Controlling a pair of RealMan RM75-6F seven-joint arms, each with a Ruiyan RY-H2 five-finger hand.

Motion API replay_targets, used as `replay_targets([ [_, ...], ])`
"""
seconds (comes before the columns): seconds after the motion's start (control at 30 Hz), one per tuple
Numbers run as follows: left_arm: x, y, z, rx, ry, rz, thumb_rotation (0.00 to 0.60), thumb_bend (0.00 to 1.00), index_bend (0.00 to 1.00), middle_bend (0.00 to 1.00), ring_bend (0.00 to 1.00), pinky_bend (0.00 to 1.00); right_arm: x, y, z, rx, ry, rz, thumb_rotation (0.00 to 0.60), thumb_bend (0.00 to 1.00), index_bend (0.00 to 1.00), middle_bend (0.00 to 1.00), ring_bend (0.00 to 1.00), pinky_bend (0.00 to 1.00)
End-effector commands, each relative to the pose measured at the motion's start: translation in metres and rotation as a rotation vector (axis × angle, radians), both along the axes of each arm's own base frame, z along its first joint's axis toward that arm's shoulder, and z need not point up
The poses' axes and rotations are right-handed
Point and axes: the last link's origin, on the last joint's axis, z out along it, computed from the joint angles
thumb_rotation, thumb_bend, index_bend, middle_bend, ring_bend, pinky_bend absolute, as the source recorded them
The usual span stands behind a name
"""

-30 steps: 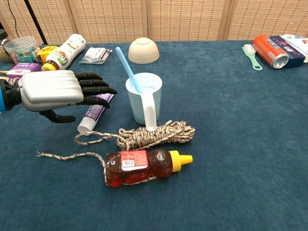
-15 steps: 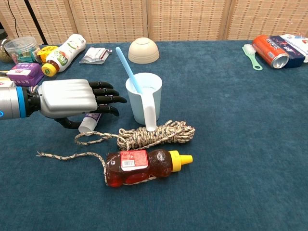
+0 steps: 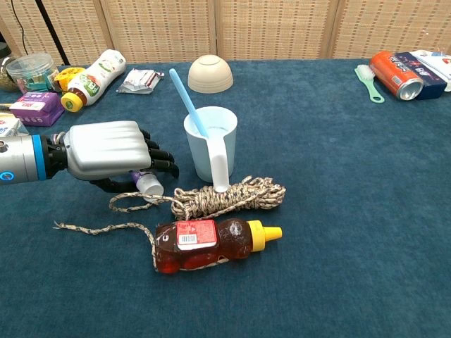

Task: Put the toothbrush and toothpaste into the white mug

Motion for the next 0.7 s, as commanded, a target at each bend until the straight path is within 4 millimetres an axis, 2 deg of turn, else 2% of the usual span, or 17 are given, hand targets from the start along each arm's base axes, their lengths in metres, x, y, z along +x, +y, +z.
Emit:
replay_targets([
  [0.03, -0.001, -0.004, 0.001, -0.003, -0.034, -0.014, 0.600, 0.40, 0.75, 0.53, 0.48, 0.52, 0.000, 0.000, 0.000, 0.001, -0.001, 0.001, 0.600, 0.00, 0.00, 0.00, 0.00, 0.00],
  [0.47, -0.006, -0.008, 0.036, 0.017, -0.269, 0.084, 0.600, 0.40, 0.79, 0.56, 0.51, 0.58, 0.003, 0.002, -0.002, 0.009, 0.002, 0.009, 0.600, 0.00, 0.00, 0.00, 0.00, 0.00],
  [0.7, 0.000, -0.011, 0.066, 0.024, -0.445, 0.114, 0.600, 0.42, 0.81, 0.58, 0.53, 0.59, 0.003, 0.002, -0.004, 0.012, 0.006, 0.009, 0.600, 0.00, 0.00, 0.00, 0.00, 0.00],
])
